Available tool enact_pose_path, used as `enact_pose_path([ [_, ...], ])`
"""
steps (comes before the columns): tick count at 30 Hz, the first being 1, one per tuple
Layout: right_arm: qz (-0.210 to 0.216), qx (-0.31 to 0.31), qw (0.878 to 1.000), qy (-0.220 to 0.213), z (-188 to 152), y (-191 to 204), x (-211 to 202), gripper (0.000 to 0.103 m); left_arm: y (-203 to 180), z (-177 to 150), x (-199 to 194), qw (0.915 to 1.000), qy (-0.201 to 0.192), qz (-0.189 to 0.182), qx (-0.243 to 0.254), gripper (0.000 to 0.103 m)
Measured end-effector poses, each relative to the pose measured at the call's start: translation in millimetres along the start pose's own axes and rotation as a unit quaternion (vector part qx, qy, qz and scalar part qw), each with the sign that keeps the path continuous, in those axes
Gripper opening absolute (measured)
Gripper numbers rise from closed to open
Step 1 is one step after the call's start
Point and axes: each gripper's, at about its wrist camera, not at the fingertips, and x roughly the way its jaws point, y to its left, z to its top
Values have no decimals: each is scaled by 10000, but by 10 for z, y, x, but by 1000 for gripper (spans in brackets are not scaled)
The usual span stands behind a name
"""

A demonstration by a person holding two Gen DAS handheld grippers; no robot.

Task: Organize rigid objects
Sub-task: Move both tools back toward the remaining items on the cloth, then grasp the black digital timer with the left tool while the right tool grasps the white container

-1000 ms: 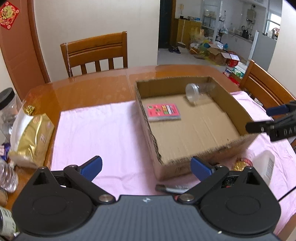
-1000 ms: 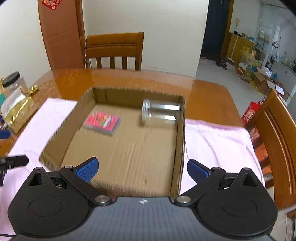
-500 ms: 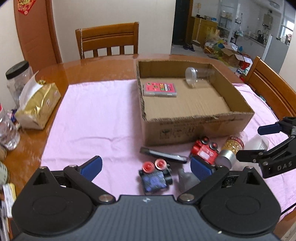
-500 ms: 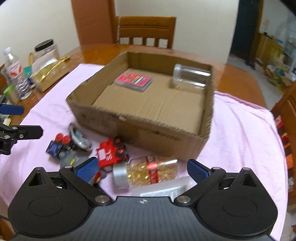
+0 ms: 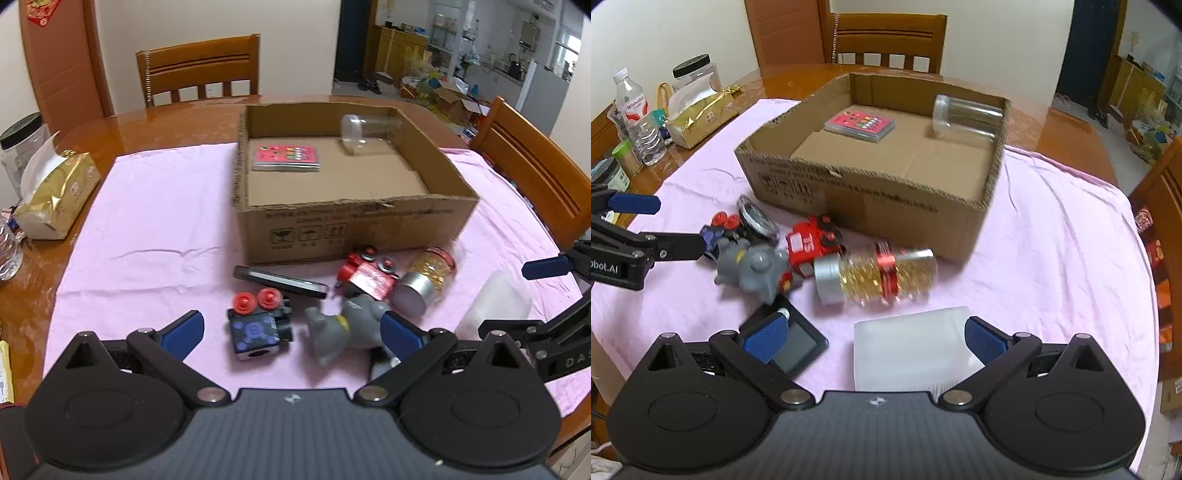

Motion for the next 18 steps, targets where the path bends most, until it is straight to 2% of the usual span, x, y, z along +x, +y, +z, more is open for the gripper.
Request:
enact_pose_path([
  [5, -438, -221, 9988, 27, -165, -25, 21, 103, -173, -39, 11, 9997, 72, -133, 210, 101],
  [12, -323, -236, 9989, 230, -325, -127, 199, 103, -419, -184, 90, 9983, 350, -193, 427, 101],
  [18, -530, 13, 9982, 284, -393, -330, 303, 103, -589, -299, 197, 9970, 563, -125, 525, 101],
])
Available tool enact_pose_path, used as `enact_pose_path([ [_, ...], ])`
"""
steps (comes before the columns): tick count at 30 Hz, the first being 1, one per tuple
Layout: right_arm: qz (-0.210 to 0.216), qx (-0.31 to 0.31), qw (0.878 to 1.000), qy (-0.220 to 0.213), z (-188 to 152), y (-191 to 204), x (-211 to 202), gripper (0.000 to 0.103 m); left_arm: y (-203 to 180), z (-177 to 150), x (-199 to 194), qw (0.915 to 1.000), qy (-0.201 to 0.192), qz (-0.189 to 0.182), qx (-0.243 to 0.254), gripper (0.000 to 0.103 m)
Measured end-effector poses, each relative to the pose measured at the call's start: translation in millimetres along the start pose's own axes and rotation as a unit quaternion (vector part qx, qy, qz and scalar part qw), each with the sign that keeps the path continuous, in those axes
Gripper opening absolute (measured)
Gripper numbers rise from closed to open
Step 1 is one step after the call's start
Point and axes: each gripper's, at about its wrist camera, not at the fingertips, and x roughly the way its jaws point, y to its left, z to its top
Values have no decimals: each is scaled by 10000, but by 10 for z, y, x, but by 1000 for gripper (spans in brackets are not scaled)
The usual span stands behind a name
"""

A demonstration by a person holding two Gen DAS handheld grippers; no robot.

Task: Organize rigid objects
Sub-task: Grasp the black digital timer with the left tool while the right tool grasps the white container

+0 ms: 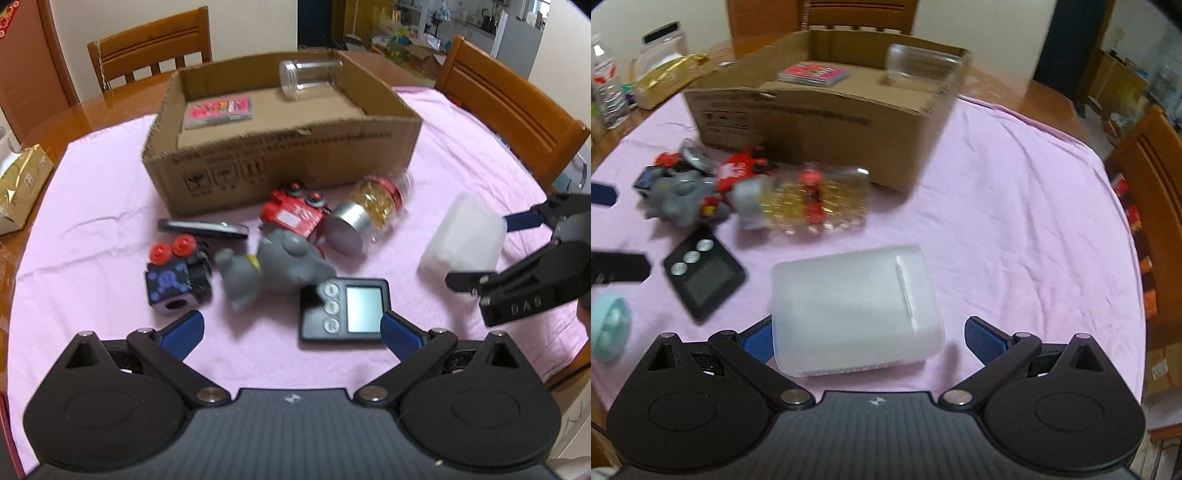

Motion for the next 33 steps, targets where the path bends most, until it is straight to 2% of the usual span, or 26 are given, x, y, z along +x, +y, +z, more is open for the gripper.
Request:
enact_pose_path([
  [3, 42, -10, 9999, 140, -56, -86, 71, 103, -86, -15, 90, 9999, 91, 3, 59, 101],
  [5, 204, 124, 9996, 135, -94, -155, 76, 103, -146, -15, 165, 9998, 161, -3, 101, 101],
  [9, 284, -63, 9996, 35, -132, -176, 63, 103, -252, -5, 315, 9994, 320, -6, 144, 101],
  [17, 359, -176, 9992, -93, -154, -189, 58, 103, -345, 16, 458, 9993, 236, -184, 246, 96],
  [19, 368, -190, 9991, -113, -160, -188, 56, 103, -351, 35, 454, 9994, 173, -175, 261, 92],
  [21, 380, -212, 9989, -144, -167, -187, 52, 103, -367, 51, 438, 9993, 113, -205, 308, 82],
  [25, 391, -223, 9988, -188, -197, -200, 39, 103, -390, 61, 403, 9991, 85, -229, 335, 69],
  [30, 397, -235, 9987, -204, -201, -198, 36, 103, -406, -11, 332, 9987, 252, -335, 306, 69],
  [33, 414, -272, 9987, -153, -187, -196, 39, 103, -409, -81, 285, 9987, 327, -275, 286, 69],
])
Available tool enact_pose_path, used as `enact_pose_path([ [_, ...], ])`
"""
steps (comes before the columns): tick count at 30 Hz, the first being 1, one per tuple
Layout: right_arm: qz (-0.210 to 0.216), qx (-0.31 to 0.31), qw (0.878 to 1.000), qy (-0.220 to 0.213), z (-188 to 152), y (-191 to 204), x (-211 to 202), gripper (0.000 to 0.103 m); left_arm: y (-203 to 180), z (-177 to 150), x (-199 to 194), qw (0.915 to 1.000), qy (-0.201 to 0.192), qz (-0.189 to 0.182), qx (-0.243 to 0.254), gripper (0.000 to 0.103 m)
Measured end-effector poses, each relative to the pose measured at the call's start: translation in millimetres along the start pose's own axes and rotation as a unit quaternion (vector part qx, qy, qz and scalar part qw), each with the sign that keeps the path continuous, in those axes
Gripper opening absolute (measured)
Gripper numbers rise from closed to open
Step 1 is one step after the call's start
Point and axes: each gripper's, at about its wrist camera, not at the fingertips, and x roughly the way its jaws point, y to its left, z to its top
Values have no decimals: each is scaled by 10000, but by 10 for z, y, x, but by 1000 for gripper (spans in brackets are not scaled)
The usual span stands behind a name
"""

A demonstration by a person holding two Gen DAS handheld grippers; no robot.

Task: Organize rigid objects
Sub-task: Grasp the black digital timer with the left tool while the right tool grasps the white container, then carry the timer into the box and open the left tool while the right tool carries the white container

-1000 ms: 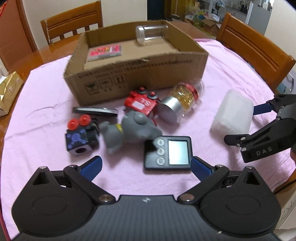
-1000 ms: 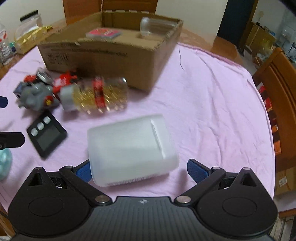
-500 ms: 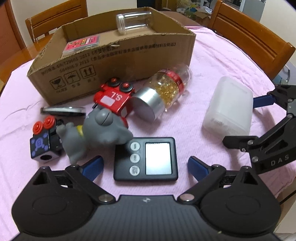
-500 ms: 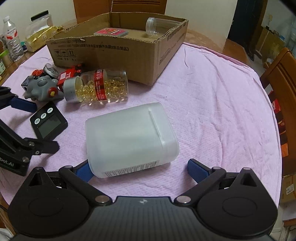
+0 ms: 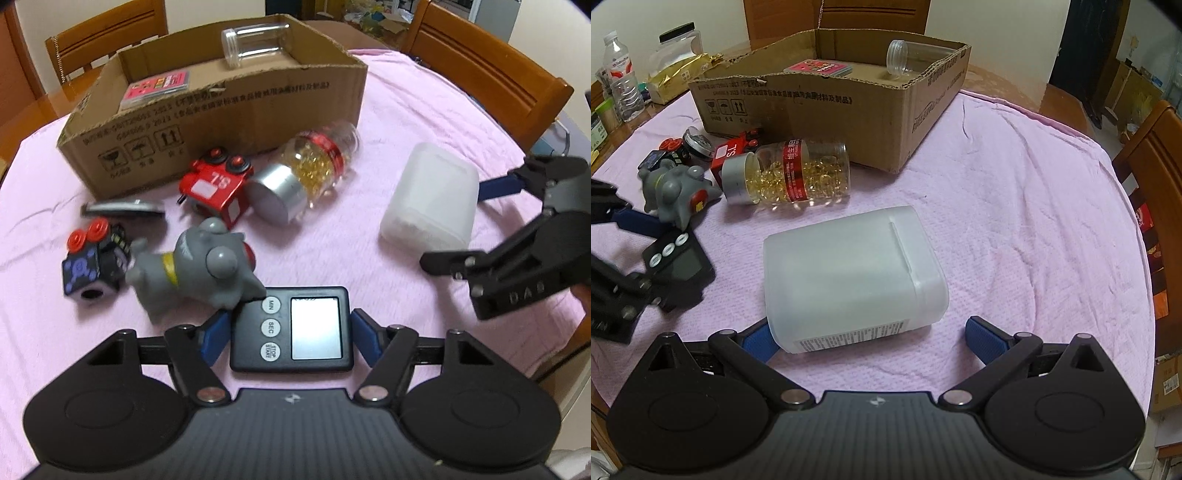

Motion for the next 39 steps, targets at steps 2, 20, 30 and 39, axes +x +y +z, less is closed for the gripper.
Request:
enact_pose_path([
  [2, 59, -107, 9999, 87, 43, 4, 16, 103, -6, -28, -25, 9999, 67, 43, -70, 69],
  [20, 508, -971, 9897, 920, 530, 148, 209, 95, -21, -48, -36, 9991, 206, 140, -329, 71],
  [30, 451, -897, 9901, 977, 589, 159, 237, 87, -51, -13, -4, 9989, 255, 213, -338, 72],
  [39, 425, -872, 9903, 991, 559, 159, 216, 86, -40, 8, -8, 9990, 287, 80, -347, 69],
])
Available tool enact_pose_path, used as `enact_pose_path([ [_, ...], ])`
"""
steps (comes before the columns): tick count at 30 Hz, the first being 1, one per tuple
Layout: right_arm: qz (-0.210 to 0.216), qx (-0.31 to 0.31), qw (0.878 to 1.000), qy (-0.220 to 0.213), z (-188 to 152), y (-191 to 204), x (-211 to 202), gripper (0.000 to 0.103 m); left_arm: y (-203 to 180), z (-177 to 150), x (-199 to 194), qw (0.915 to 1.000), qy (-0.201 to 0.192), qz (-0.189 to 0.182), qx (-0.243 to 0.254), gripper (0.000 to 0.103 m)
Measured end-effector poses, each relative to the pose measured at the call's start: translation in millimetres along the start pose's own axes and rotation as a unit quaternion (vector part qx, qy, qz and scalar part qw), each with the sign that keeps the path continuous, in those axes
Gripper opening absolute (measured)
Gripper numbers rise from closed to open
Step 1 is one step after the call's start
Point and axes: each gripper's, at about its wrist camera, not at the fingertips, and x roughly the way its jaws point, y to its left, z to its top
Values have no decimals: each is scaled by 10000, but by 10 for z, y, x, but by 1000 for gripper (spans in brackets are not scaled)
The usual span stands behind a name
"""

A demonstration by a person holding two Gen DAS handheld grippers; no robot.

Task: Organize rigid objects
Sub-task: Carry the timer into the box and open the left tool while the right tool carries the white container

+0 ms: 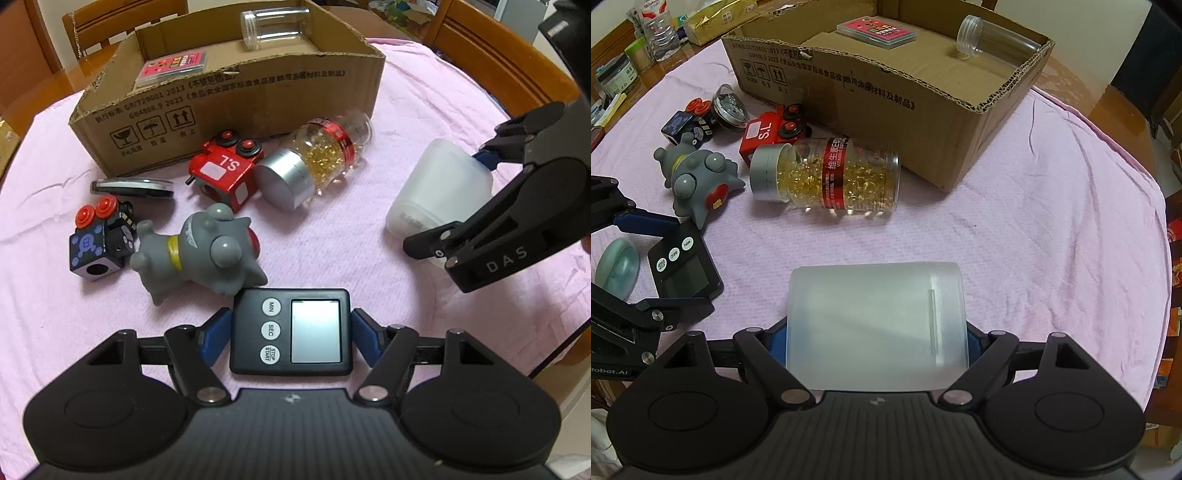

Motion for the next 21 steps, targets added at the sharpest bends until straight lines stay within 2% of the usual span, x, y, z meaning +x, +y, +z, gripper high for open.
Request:
enact_pose_path([
  [10, 130, 149, 9998, -27, -25, -34, -159, 86, 32, 29, -116, 9990, 133, -381, 193, 69],
  [21, 288, -6, 9994, -183, 53, -49, -593, 86, 112, 282, -613, 9966, 18, -524, 640, 69],
])
